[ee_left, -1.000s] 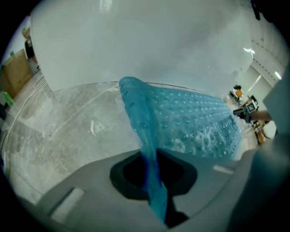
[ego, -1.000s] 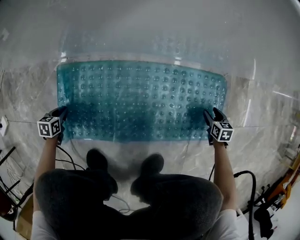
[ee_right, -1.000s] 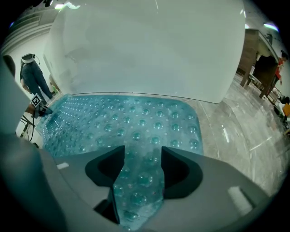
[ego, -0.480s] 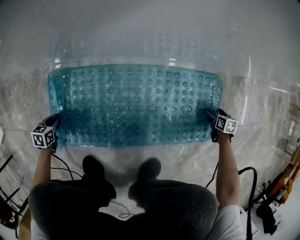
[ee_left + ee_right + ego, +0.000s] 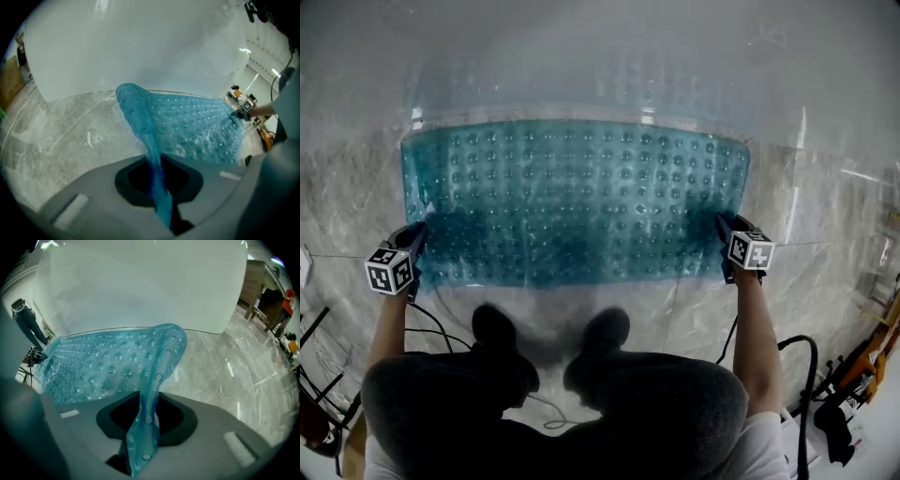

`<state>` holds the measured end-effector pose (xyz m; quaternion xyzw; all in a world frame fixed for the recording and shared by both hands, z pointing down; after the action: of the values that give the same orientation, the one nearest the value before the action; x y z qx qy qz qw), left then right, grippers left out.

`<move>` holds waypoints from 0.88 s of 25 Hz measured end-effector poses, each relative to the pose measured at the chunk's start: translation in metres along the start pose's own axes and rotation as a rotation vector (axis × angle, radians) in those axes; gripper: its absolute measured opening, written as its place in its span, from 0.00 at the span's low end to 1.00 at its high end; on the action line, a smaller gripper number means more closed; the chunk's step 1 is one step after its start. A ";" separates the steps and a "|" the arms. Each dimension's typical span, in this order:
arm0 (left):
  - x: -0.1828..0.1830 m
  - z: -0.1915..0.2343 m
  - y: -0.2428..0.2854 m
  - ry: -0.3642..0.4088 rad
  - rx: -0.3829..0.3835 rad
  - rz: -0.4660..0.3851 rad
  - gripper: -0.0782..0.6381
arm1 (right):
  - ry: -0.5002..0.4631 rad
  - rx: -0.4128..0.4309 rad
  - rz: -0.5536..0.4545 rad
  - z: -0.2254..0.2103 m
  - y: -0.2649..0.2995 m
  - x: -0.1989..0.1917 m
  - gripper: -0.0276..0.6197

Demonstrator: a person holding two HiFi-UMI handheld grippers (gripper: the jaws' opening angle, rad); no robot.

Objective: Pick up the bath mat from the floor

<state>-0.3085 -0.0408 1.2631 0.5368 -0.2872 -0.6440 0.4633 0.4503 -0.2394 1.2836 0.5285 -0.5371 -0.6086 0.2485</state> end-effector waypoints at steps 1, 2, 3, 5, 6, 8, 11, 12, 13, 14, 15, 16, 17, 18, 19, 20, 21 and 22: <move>0.001 -0.003 -0.003 0.016 -0.005 0.001 0.14 | -0.008 0.007 0.008 0.004 -0.005 0.003 0.19; 0.001 -0.006 -0.008 0.025 -0.012 0.002 0.13 | -0.017 0.021 0.017 0.009 -0.011 0.005 0.14; 0.001 -0.008 -0.012 0.026 -0.020 0.000 0.13 | -0.026 0.042 0.025 0.013 -0.017 0.007 0.12; 0.001 -0.010 -0.019 0.007 -0.039 -0.012 0.13 | -0.038 0.093 0.032 0.019 -0.029 0.010 0.11; 0.002 -0.011 -0.022 -0.006 -0.047 -0.019 0.13 | -0.045 0.114 0.033 0.021 -0.035 0.013 0.11; 0.006 -0.013 -0.029 -0.031 -0.055 -0.027 0.13 | -0.061 0.137 0.032 0.026 -0.046 0.020 0.11; 0.020 -0.025 -0.046 -0.049 -0.055 -0.019 0.13 | -0.055 0.128 0.030 0.042 -0.067 0.031 0.10; 0.027 -0.033 -0.055 -0.050 -0.056 -0.017 0.13 | -0.048 0.124 0.030 0.049 -0.077 0.035 0.10; 0.034 -0.041 -0.066 -0.052 -0.061 -0.016 0.13 | -0.041 0.122 0.029 0.058 -0.087 0.041 0.10; 0.042 -0.049 -0.079 -0.054 -0.068 -0.018 0.13 | -0.035 0.122 0.027 0.067 -0.099 0.047 0.09; 0.049 -0.057 -0.092 -0.054 -0.076 -0.021 0.13 | -0.033 0.122 0.024 0.076 -0.113 0.053 0.09; 0.057 -0.065 -0.107 -0.052 -0.086 -0.024 0.13 | -0.035 0.122 0.020 0.086 -0.128 0.060 0.09; 0.065 -0.072 -0.124 -0.048 -0.096 -0.027 0.13 | -0.041 0.122 0.015 0.096 -0.145 0.066 0.09; 0.073 -0.080 -0.141 -0.042 -0.105 -0.031 0.13 | -0.050 0.122 0.010 0.106 -0.163 0.073 0.09; 0.081 -0.087 -0.158 -0.035 -0.113 -0.035 0.13 | -0.061 0.122 0.004 0.115 -0.182 0.080 0.09; 0.089 -0.093 -0.175 -0.027 -0.117 -0.039 0.13 | -0.072 0.124 -0.003 0.123 -0.201 0.087 0.09; 0.097 -0.100 -0.192 -0.019 -0.117 -0.042 0.13 | -0.082 0.129 -0.009 0.131 -0.220 0.095 0.09; 0.105 -0.107 -0.207 -0.010 -0.115 -0.042 0.13 | -0.090 0.136 -0.015 0.139 -0.237 0.101 0.09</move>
<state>-0.2654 -0.0377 1.0110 0.5119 -0.2407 -0.6719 0.4782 0.3546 -0.2020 1.0095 0.5204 -0.5839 -0.5957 0.1831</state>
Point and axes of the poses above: the fingertips, and each gripper's own axes: y forward along the fingers, z to its left, x out of its top, the point moved 9 cm from there along -y, backward along the fingers, and after that the axes turned 2 degrees about -z, right-handed, at the moved point
